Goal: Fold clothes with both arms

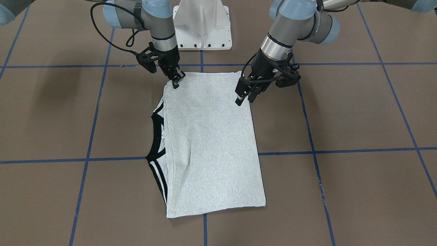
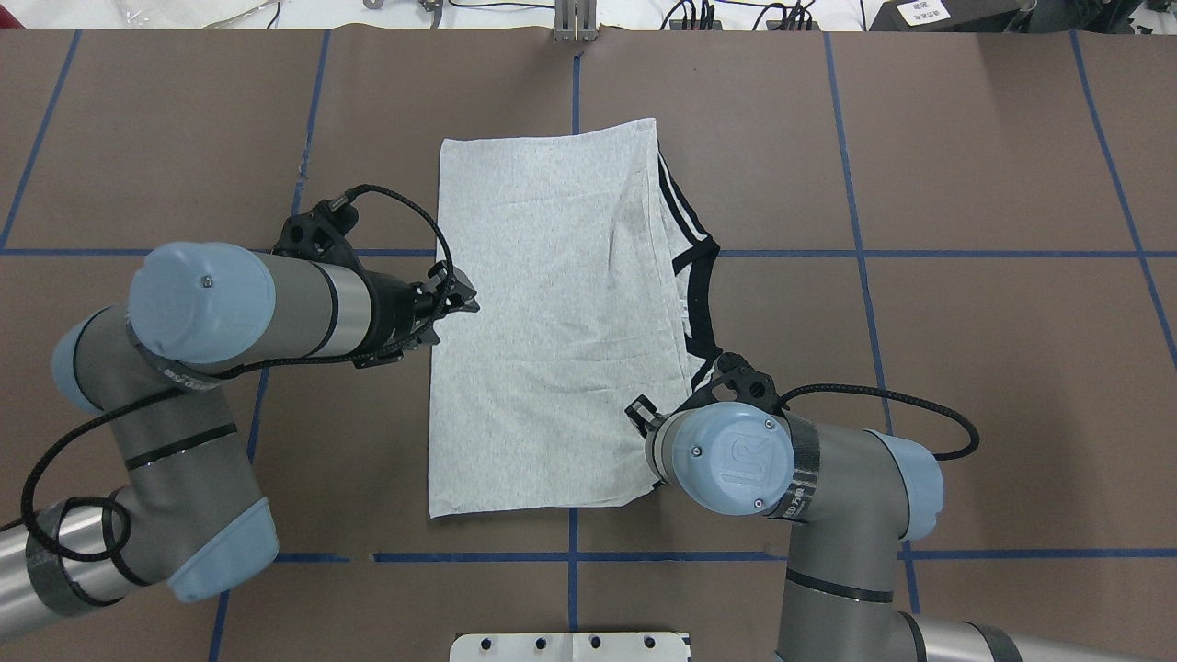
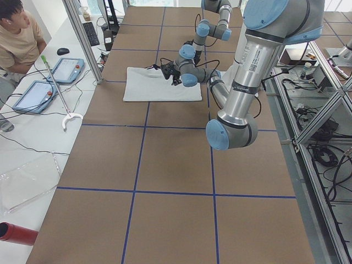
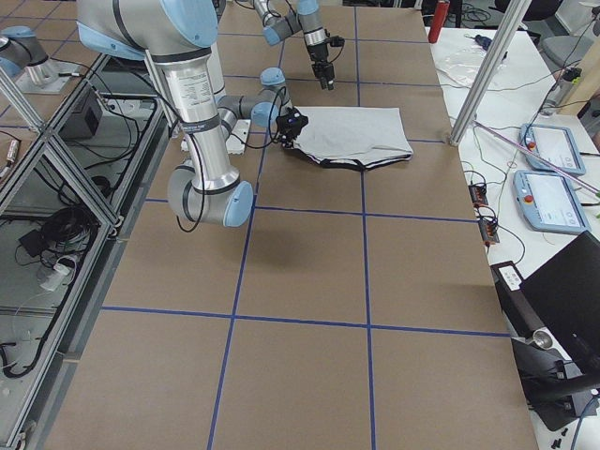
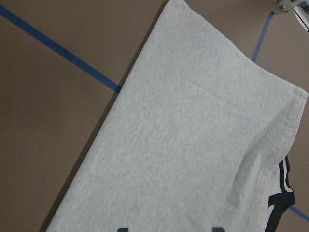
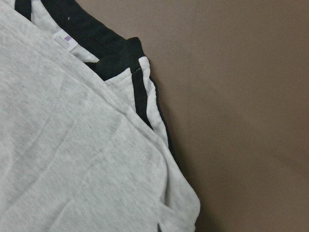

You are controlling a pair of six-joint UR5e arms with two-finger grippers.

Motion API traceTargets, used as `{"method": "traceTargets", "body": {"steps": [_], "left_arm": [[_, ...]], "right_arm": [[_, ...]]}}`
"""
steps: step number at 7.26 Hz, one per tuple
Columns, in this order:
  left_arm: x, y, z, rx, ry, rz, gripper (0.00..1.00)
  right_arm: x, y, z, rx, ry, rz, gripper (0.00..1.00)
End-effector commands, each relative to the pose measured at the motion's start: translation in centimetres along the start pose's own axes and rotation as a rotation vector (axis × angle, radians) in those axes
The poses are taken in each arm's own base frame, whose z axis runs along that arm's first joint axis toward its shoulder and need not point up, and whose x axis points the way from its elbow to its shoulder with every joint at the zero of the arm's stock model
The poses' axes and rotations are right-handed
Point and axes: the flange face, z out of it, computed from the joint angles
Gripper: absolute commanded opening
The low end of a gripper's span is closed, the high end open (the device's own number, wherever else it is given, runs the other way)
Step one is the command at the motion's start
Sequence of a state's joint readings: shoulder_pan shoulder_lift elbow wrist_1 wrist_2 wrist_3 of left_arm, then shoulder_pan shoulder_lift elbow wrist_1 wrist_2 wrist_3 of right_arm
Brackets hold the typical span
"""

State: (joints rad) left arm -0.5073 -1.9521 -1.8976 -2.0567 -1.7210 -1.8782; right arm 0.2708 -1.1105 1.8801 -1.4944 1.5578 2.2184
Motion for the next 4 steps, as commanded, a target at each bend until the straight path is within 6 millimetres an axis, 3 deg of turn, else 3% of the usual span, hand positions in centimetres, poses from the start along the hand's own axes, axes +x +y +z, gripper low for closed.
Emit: {"method": "traceTargets", "body": {"steps": [1,2,4], "left_arm": [[-5.8,6.0,0.5,-0.029,-0.058,-0.040,0.65],[-8.6,8.1,1.5,-0.017,-0.094,-0.040,0.66],[-11.2,12.8,3.1,-0.039,-0.225,-0.060,0.69]], "right_arm": [[1.0,1.1,-1.4,-0.030,-0.007,-0.012,0.00],[1.1,1.1,-1.2,-0.028,-0.005,-0.012,0.00],[1.1,1.1,-1.2,-0.027,-0.006,-0.012,0.00]]}}
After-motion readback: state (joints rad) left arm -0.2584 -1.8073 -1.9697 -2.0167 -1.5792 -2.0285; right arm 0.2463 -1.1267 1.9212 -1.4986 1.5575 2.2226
